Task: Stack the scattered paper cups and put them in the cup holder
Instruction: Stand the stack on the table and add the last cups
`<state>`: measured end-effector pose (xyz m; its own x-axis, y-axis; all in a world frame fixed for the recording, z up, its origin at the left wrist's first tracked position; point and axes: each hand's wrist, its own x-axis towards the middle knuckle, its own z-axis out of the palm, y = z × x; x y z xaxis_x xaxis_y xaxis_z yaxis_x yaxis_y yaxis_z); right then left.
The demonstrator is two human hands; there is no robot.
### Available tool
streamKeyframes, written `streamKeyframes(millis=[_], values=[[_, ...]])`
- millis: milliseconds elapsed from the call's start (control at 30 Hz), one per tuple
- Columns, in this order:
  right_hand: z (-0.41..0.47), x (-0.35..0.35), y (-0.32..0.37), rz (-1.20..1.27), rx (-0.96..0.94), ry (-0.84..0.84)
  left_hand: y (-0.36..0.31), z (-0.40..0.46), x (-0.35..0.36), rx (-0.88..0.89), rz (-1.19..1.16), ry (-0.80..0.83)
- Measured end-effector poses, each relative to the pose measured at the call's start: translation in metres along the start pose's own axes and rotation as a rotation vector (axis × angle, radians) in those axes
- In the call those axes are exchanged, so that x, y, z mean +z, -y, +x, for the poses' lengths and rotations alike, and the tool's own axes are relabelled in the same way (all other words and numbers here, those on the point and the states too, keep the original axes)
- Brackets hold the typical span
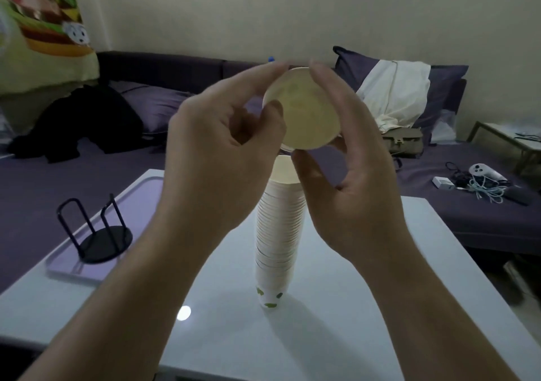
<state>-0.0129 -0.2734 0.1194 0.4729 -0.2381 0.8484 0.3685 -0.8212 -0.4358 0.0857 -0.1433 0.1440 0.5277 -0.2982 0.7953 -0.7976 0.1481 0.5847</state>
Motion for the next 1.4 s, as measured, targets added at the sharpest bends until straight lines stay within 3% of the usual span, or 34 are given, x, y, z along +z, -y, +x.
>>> streamKeyframes(millis=[200, 500, 667, 867, 1000, 1200, 1400], values=[[-0.001, -0.006, 0.002, 0.002, 0.096, 0.025, -0.001, -0.002, 0.0, -0.08, -0.112, 0.089], [-0.015, 0.005, -0.013, -0.179, 0.343, 0.297, 0.034, -0.012, 0.011, -0.374, 0.168, 0.221], [-0.016, 0.01, -0.012, -0.219, 0.347, 0.424, 0.048, -0.016, 0.013, -0.442, 0.111, 0.283], [-0.026, 0.015, -0.021, -0.144, 0.412, 0.341, 0.049, -0.02, 0.01, -0.497, 0.002, 0.333], [-0.037, 0.017, -0.026, -0.022, 0.535, 0.225, 0.059, -0.023, -0.011, -0.607, -0.03, 0.178], [-0.055, 0.021, -0.033, 0.022, 0.643, 0.227, 0.111, -0.048, -0.077, -0.711, 0.422, -0.068], [-0.063, 0.026, -0.03, 0.015, 0.67, 0.194, 0.186, -0.081, -0.134, -0.883, 0.63, -0.093]])
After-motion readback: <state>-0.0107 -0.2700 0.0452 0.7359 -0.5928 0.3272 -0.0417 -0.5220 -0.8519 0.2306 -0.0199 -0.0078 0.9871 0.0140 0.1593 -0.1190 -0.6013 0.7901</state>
